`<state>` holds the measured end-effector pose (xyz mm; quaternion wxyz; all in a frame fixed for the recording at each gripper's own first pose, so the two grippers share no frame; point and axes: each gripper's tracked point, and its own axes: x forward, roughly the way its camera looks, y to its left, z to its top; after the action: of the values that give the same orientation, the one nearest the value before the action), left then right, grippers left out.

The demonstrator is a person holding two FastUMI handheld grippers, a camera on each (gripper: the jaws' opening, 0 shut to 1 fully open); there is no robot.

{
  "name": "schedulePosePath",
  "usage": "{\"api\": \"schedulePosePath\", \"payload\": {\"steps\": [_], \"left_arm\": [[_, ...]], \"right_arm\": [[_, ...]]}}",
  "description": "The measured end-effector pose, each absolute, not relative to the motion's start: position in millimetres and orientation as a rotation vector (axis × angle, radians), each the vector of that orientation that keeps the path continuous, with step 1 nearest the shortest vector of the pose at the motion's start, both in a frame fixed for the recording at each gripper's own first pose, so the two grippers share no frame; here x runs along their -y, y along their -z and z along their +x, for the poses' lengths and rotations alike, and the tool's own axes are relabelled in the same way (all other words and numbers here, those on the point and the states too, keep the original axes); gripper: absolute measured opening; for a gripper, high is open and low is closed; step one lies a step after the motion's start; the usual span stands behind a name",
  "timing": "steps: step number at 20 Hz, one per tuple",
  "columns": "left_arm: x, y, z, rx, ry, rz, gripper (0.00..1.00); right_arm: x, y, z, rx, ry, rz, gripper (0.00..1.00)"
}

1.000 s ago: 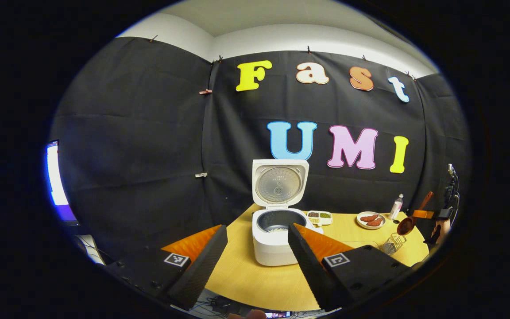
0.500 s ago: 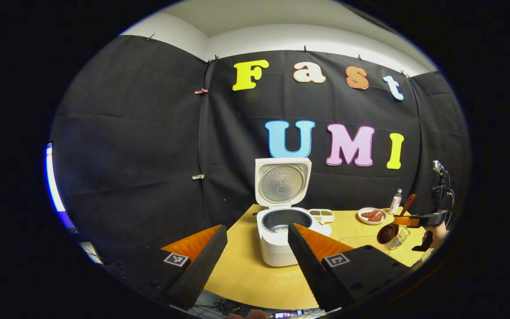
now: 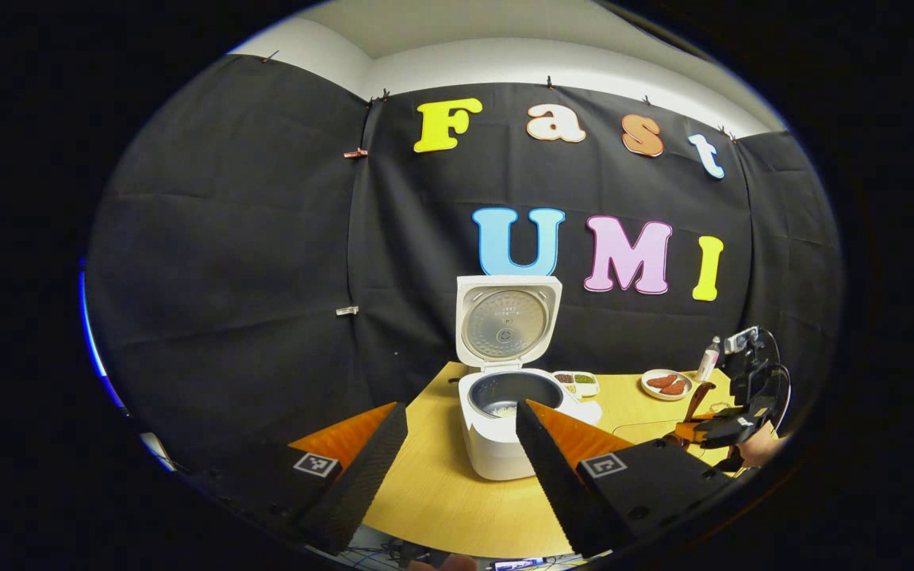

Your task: Close the left gripper, press the button to open the rice cooker; take a wooden spoon from the chopstick holder with the right hand, scoop a spoonful of rice and pour it into the rice cooker, then put the wooden spoon back into the chopstick holder.

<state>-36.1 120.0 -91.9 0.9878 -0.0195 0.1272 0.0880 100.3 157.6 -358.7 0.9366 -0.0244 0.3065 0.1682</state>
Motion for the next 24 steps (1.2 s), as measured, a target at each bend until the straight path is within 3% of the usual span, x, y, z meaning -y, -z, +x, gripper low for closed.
{"api": "schedulePosePath", "payload": {"steps": [11, 24], "left_arm": [[-137.5, 99.0, -22.3, -0.265, -0.185, -0.036, 0.95], [-127.4, 86.2, -23.8, -0.239, -0.157, -0.027, 0.95]], "right_arm": [[-233.1, 359.3, 89.7, -0.739, -0.357, 0.491, 0.17], [-152.2, 324.9, 100.7, -0.663, -0.221, 0.897, 0.17]]}}
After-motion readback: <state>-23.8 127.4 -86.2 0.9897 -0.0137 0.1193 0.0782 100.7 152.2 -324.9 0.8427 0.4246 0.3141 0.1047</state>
